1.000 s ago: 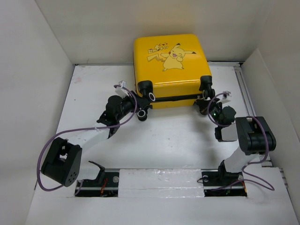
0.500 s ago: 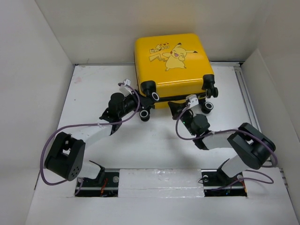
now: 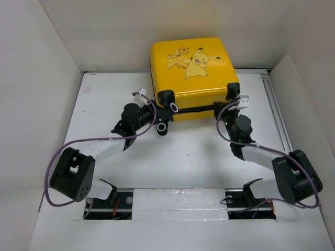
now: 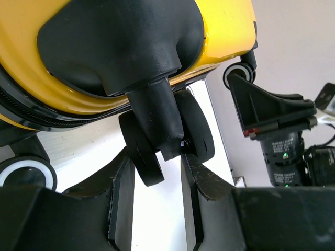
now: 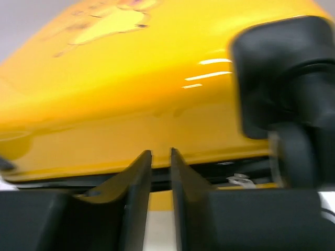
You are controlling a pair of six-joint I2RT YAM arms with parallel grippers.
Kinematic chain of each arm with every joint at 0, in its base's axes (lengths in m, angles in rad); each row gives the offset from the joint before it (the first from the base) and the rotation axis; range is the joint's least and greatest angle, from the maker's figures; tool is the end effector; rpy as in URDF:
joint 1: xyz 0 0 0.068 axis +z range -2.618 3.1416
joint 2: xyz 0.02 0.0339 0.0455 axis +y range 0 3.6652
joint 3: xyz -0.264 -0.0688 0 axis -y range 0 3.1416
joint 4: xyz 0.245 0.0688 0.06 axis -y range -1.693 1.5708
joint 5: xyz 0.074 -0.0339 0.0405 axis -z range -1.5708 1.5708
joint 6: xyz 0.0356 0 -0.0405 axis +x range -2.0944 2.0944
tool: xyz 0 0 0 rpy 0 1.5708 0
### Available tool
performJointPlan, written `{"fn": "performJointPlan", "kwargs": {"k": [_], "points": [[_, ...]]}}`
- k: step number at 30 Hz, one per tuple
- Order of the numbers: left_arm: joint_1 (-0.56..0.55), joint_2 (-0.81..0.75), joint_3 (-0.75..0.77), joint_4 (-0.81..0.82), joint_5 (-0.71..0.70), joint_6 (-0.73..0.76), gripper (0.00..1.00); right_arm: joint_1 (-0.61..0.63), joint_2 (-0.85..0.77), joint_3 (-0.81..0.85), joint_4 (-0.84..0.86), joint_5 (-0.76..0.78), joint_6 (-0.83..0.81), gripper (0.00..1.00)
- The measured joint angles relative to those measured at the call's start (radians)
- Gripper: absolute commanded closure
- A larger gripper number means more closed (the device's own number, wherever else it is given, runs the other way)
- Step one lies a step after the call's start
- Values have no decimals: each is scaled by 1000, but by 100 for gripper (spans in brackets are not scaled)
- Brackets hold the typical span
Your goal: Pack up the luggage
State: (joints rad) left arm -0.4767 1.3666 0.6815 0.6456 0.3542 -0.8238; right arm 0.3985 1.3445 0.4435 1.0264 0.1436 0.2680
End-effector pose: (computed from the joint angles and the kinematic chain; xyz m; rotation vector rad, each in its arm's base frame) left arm 0.2622 -0.1493 0.2592 -0.0056 1.7677 -1.2619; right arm 0.2492 0.0994 0.2296 0.0236 1.4615 0.4414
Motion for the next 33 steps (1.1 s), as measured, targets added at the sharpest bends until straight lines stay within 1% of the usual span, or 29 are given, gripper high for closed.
{"fn": "performJointPlan", "kwargs": {"k": [2, 3, 9, 14, 17, 20, 25, 28, 29, 31, 32, 33], "points": [[0, -1, 0, 0, -3, 0, 100, -47, -22, 8, -63, 10, 14, 59], [0, -1, 0, -1, -3, 0, 100, -60, -22, 16, -93, 10, 22, 57], [0, -2, 0, -2, -5, 2, 100, -102, 15, 39, -217, 19, 52, 55], [0, -5, 0, -5, -8, 3, 100, -128, 23, 39, -266, 33, 90, 52], [0, -8, 0, -9, -13, 8, 100, -142, 25, 39, -275, 35, 104, 46], [-1, -8, 0, -10, -14, 8, 100, -151, 32, 40, -283, 34, 114, 43], [-2, -14, 0, -11, -19, 10, 100, -194, 84, 75, -332, -9, 127, 43], [-6, -14, 0, -13, -23, 11, 100, -217, 106, 87, -342, -37, 128, 39], [-8, -14, 0, -13, -24, 11, 100, -222, 107, 90, -343, -42, 127, 39], [-8, -14, 0, -12, -26, 11, 100, -224, 111, 92, -341, -53, 129, 43], [-9, -14, 0, -11, -26, 11, 100, -228, 114, 92, -332, -64, 129, 47], [-9, -14, 0, -9, -27, 11, 100, -232, 119, 92, -325, -71, 129, 47]]}}
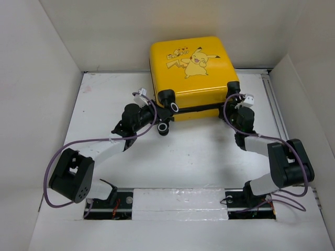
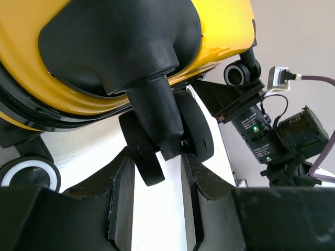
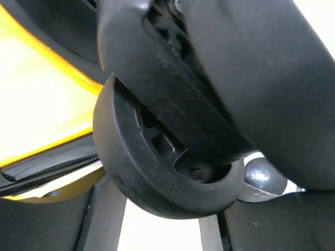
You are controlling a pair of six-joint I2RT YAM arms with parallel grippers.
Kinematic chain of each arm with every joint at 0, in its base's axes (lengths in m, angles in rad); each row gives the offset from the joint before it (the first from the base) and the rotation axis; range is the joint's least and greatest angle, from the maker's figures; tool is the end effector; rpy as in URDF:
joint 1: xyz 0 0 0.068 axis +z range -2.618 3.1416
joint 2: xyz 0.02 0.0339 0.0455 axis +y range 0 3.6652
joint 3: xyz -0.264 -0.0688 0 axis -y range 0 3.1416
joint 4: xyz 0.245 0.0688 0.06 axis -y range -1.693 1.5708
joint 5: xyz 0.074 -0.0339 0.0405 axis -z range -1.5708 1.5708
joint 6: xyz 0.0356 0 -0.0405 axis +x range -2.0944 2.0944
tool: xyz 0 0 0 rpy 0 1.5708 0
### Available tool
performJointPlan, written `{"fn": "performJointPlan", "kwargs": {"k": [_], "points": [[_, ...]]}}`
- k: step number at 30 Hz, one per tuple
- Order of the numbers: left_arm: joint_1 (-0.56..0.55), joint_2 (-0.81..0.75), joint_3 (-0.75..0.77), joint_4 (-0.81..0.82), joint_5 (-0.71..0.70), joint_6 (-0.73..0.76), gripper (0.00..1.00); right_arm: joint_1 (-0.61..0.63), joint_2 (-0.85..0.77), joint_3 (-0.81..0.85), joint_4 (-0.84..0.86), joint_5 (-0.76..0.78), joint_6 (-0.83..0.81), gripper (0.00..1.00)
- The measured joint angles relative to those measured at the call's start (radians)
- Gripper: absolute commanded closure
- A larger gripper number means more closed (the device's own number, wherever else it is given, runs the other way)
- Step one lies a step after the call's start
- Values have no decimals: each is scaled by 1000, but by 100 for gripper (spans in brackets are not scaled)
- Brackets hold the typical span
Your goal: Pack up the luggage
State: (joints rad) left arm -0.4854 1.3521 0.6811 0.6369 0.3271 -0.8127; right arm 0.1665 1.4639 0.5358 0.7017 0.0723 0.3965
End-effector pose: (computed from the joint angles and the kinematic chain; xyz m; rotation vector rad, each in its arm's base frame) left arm 0.2596 -0.1499 0.2622 -0.0096 1.7562 -1.2412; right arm 0.2898 0.0461 0.1913 0.2592 1.7906 0.3370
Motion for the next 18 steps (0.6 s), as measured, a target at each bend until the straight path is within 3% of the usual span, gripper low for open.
{"fn": "performJointPlan", "kwargs": {"k": [4, 7, 11, 18], "points": [[-5, 0, 0, 4, -8, 0, 100, -10, 32, 0, 62, -65, 3, 73], [-5, 0, 0, 8, -15, 0, 100, -15, 57, 0, 106, -97, 3, 81], [-6, 0, 0, 5, -17, 0, 100, -10, 85, -11, 185, -133, -28, 100], [-3, 0, 0, -4, -13, 2, 100, 20, 102, -63, 305, -100, -40, 100]]}}
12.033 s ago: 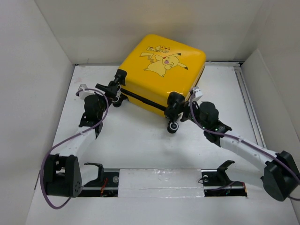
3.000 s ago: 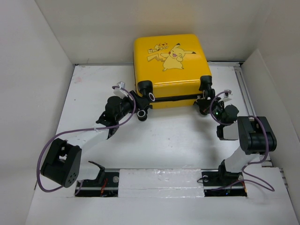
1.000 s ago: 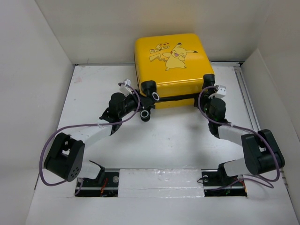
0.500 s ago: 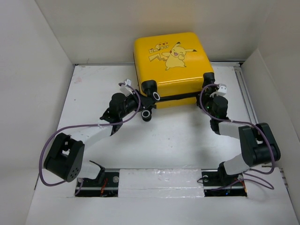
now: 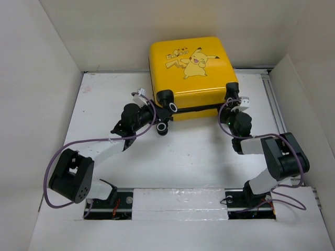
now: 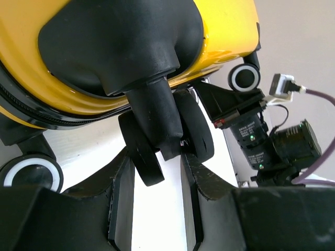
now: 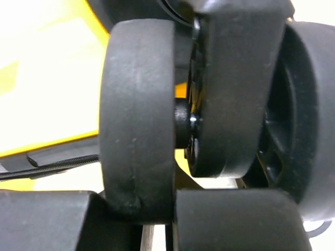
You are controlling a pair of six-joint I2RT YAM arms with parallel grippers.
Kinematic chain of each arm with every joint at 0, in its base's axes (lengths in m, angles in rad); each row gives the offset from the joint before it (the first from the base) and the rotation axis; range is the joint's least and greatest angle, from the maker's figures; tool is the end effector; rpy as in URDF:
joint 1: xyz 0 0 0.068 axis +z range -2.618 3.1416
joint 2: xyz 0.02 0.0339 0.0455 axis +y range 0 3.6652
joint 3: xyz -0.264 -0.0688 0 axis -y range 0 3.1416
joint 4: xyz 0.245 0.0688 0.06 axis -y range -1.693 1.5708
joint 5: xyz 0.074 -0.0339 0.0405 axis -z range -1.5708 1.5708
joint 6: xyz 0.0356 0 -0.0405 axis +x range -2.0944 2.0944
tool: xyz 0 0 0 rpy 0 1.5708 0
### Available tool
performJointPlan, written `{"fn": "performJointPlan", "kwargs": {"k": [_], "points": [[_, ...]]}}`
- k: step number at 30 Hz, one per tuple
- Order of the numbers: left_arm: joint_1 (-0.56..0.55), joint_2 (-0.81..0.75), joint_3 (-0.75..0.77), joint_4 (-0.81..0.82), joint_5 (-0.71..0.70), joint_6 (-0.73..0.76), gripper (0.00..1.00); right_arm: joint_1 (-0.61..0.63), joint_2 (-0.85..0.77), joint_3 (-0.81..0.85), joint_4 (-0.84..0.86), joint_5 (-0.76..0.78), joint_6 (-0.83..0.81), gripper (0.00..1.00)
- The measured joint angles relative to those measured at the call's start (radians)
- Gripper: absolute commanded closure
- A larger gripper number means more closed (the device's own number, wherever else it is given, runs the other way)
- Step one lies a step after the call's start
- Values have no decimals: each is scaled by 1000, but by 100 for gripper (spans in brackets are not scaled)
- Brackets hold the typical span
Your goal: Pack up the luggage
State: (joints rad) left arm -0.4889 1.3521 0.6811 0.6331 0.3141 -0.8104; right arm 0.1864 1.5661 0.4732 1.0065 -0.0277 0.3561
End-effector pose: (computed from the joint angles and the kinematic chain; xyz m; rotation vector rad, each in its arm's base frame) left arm 0.2594 -0.1505 0.2618 -0.0166 1.7579 -1.2313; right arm 0.2886 0.0554 0.1781 0.1208 1.6710 0.4340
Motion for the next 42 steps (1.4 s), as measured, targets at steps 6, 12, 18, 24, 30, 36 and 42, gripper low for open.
{"fn": "performJointPlan", "kwargs": {"k": [6, 12, 18, 24, 30, 36, 42], "points": [[28, -5, 0, -13, 20, 1, 100, 156, 30, -48, 126, 148, 2, 100], [25, -5, 0, -11, 36, -3, 100, 375, 46, -53, 189, 159, -25, 100], [25, -5, 0, -11, 52, -14, 100, 421, 18, -36, 130, 168, -46, 100], [25, -5, 0, -10, 81, -39, 100, 568, 129, 79, 138, 184, -23, 100], [-2, -10, 0, -13, 103, -64, 100, 640, 278, 181, 217, 139, 51, 100], [-32, -61, 0, -82, -27, -62, 100, 650, 476, 319, 354, 124, 201, 100], [-120, -108, 0, -144, -258, -58, 100, 652, 558, 382, 405, 172, 369, 86]]}}
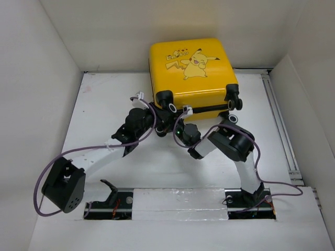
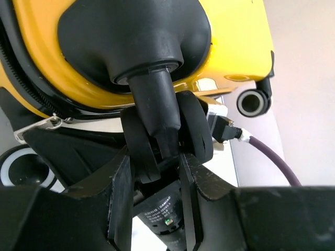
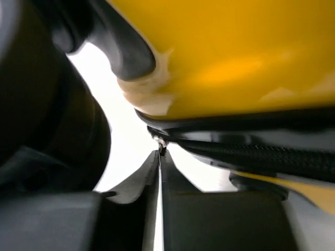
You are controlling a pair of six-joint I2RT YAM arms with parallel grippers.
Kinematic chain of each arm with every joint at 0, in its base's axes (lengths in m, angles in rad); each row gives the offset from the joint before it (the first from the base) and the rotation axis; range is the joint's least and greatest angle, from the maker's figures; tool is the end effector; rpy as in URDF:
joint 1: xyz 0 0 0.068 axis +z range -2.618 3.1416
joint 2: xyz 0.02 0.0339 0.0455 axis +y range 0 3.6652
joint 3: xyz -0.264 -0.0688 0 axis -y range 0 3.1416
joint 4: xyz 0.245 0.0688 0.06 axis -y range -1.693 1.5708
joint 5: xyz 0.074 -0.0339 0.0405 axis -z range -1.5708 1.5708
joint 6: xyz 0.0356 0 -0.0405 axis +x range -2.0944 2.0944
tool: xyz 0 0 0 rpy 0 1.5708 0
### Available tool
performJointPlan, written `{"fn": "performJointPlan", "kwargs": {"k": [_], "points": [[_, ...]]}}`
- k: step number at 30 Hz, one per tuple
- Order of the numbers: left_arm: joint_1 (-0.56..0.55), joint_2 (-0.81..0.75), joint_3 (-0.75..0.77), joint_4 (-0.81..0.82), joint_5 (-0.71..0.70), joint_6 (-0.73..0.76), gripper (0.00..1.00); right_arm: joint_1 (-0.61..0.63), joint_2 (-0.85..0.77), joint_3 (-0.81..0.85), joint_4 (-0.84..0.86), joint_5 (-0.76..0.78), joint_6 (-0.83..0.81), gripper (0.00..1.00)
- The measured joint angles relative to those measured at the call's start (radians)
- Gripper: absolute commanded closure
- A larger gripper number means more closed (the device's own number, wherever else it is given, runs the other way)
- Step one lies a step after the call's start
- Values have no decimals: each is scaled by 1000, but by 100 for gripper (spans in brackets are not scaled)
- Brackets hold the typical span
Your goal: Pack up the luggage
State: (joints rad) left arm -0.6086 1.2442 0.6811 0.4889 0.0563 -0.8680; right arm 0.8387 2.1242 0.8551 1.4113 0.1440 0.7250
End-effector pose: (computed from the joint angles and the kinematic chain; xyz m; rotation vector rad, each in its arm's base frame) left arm 0.2317 -0.1639 0.2754 -0.1841 1.7711 -1.1493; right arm 0.2691 0.2918 0.1375 0.0403 1.5397 1.1688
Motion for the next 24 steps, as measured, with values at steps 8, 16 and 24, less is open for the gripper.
{"fn": "performJointPlan", "kwargs": {"k": [8, 16, 24], "points": [[-95, -53, 37, -160, -84, 100, 19, 113, -164, -261, -83, -116, 50, 32], [-92, -397, 31, -107, -226, 169, 60, 118, -533, -470, -235, -122, -18, 23], [-116, -351, -226, -103, -239, 199, 76, 125, -1017, -262, -859, 61, -198, 12]]}}
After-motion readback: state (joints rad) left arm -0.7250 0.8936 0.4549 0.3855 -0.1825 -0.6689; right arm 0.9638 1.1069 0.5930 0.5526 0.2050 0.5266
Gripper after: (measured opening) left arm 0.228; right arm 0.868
